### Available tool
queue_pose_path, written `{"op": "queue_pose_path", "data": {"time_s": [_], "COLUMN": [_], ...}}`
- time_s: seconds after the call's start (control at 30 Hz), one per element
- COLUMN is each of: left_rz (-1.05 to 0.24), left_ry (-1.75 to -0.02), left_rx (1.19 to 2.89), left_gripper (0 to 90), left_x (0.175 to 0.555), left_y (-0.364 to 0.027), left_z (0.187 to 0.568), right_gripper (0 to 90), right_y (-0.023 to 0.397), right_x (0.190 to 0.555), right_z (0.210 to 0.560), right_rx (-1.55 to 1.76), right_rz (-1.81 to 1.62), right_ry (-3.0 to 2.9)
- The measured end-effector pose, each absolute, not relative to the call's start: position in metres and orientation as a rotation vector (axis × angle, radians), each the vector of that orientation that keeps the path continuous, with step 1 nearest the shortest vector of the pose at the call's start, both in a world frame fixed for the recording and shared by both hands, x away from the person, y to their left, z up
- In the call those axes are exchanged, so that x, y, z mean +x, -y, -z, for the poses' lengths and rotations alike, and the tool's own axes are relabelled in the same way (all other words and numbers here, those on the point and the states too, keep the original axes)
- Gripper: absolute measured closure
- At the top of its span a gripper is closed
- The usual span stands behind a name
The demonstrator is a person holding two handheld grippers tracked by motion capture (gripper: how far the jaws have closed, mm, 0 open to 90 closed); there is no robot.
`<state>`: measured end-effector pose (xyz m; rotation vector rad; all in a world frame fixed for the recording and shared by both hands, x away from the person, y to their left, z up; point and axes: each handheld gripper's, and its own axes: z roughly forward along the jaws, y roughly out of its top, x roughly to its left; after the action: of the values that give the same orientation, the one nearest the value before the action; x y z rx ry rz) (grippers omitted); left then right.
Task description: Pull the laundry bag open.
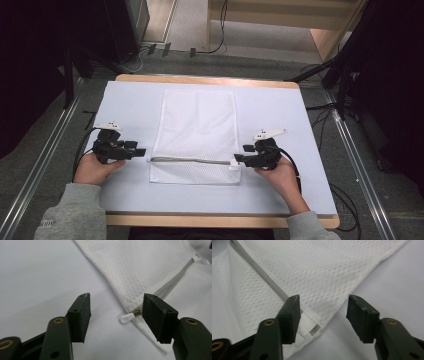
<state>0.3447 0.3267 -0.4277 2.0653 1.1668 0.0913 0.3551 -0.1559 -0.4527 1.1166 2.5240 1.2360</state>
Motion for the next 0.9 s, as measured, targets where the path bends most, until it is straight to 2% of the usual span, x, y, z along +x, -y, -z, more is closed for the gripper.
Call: {"op": "queue_pose_path", "data": {"time_s": [0.23, 0.9], "left_rz": [-0.146, -0.225], "left_ry": [-1.203, -1.283], "left_rx": [2.055, 2.025], "left_gripper": [36.8, 33.4], "left_x": [0.347, 0.353], "left_y": [-0.334, -0.353], "left_z": [0.429, 0.434], "right_gripper": [37.7, 35.9], "right_y": [0.17, 0.203], "right_x": [0.36, 0.373], "right_z": [0.454, 0.46], "right_rx": [1.146, 1.262], "right_rz": [-1.23, -1.203], "right_ry": [-2.478, -2.387]}}
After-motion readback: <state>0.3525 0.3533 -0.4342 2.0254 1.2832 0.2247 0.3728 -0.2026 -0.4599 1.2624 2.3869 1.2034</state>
